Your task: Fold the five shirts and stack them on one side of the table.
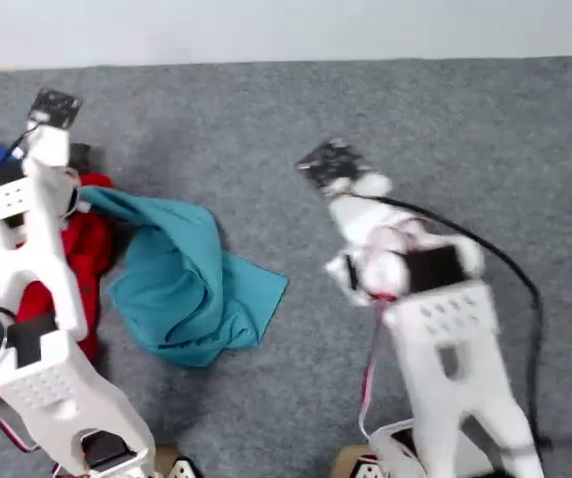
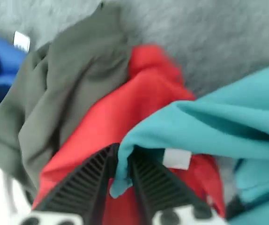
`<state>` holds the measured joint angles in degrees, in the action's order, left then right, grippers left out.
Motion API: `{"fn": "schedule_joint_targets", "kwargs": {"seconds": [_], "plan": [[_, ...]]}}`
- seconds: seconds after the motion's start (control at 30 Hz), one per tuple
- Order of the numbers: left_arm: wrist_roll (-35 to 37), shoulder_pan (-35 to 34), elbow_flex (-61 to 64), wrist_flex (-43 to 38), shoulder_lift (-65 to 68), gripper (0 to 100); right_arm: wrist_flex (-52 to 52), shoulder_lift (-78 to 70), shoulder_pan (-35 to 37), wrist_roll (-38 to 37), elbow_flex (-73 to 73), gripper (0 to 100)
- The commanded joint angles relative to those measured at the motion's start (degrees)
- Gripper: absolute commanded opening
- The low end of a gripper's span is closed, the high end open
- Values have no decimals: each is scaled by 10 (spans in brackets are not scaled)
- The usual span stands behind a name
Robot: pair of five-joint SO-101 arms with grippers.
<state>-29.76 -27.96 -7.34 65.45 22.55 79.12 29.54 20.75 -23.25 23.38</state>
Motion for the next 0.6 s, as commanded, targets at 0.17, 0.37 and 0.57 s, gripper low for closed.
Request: {"fn": "schedule_joint_targets", "kwargs": {"seconds": [0.17,0.37,0.57], "plan": [[-26,-69,-27,-12,63,3,-8,-221,140,115,-130,13],[-25,-78,-28,-12,107,3,74,-379,233,302,-316,89],[-24,-77,-28,-13,125,3,129,-524,281,390,-498,116]]}}
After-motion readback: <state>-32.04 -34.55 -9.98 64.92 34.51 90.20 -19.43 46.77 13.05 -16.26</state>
